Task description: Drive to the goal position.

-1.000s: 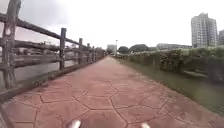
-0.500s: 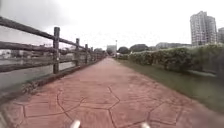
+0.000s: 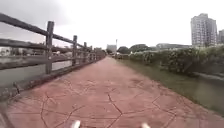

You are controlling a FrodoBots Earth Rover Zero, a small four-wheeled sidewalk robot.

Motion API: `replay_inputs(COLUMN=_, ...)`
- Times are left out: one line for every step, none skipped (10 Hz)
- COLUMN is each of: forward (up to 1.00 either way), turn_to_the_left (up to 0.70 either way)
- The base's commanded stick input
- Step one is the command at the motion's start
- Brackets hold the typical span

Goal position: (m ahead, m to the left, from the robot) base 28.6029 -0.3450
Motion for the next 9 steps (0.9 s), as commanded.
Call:
replay_inputs(forward=0.7, turn_to_the_left=0.0)
replay_inputs(forward=0.7, turn_to_the_left=0.0)
replay_inputs(forward=0.7, turn_to_the_left=0.0)
replay_inputs(forward=0.7, turn_to_the_left=0.0)
replay_inputs(forward=0.7, turn_to_the_left=0.0)
replay_inputs(forward=0.7, turn_to_the_left=0.0)
replay_inputs(forward=0.7, turn_to_the_left=0.0)
replay_inputs(forward=0.7, turn_to_the_left=0.0)
replay_inputs(forward=0.7, turn_to_the_left=0.0)
